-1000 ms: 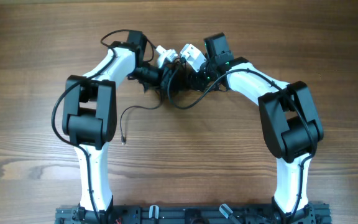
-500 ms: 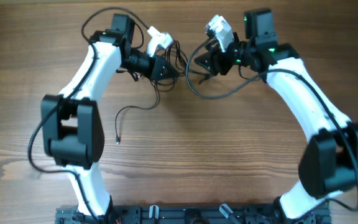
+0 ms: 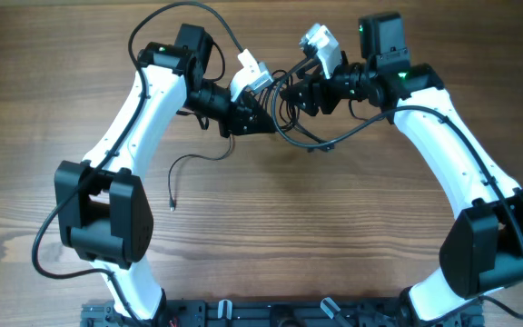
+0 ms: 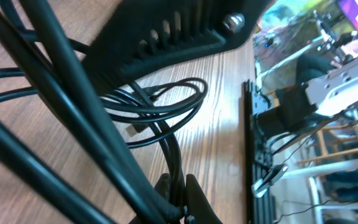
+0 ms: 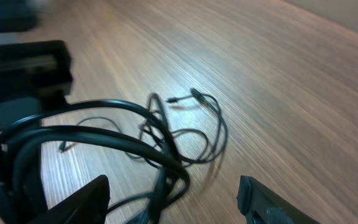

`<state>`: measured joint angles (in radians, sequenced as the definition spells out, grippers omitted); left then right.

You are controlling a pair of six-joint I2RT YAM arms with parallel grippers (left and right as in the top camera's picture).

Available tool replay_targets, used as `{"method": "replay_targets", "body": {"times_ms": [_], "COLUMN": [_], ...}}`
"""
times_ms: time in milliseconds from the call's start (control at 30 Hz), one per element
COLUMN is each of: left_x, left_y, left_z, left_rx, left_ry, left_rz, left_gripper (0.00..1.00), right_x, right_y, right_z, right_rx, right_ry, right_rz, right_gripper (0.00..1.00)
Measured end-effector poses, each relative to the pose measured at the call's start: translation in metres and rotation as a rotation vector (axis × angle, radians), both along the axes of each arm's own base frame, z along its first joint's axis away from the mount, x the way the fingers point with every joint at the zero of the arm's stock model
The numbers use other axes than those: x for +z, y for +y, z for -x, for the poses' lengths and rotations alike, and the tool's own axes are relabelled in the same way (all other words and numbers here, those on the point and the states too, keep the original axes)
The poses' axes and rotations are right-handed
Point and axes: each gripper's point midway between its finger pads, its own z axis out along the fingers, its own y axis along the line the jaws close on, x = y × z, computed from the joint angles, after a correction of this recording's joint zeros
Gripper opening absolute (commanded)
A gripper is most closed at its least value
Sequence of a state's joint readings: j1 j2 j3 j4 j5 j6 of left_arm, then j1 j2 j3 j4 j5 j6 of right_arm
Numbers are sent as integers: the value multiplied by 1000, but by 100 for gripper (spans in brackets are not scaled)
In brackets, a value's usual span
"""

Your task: Untangle cables

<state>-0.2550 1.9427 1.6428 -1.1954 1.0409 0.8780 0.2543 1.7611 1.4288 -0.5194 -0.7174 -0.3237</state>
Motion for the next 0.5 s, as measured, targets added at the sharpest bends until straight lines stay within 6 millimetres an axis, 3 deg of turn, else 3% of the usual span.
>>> {"method": "replay_targets", "body": {"times_ms": [133,500], "left_x": [-5,-7], "left_y": [3,2], "left_z": [-3,-11], "left_rx": [-12,-13], "left_ry": [-41,-95], "left_rz": [-27,-31], "left_gripper": [4,4], "right_x": [-3,-6], "right_y": [-1,4], "right_z": [2,24], "right_rx": [-26,2], "right_ry": [47,180], "right_rz": [-3,-54], "right_gripper": [53,42]}}
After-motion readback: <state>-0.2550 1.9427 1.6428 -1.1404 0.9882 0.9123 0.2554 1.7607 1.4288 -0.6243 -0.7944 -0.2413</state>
